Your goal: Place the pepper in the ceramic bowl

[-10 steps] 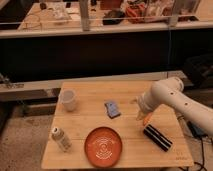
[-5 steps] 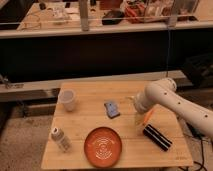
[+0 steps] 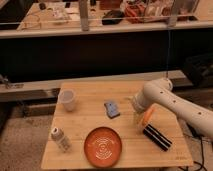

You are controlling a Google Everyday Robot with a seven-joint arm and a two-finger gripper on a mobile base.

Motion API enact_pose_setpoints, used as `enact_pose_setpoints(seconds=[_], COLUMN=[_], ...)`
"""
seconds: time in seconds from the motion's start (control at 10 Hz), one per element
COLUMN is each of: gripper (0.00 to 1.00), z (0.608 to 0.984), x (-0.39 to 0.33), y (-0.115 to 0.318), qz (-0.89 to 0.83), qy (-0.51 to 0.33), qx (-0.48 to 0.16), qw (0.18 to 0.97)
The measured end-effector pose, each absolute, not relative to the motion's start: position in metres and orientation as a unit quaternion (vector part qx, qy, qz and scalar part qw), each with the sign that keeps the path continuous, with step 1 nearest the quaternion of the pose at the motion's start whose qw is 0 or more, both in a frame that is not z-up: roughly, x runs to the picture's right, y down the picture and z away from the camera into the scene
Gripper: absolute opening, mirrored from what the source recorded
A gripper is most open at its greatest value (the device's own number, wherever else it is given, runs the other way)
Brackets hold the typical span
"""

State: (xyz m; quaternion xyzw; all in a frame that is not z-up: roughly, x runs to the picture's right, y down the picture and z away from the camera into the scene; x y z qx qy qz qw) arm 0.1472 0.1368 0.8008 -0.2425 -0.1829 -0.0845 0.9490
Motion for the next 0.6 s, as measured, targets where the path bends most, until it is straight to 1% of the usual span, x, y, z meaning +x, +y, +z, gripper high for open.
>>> enact_pose_setpoints(seconds=[0.6], gripper=[0.8], z=[0.821], x=[0.152], y=[0.142], qz=[-0.089], qy=[-0.176], qx=[-0.261], qw=[0.945])
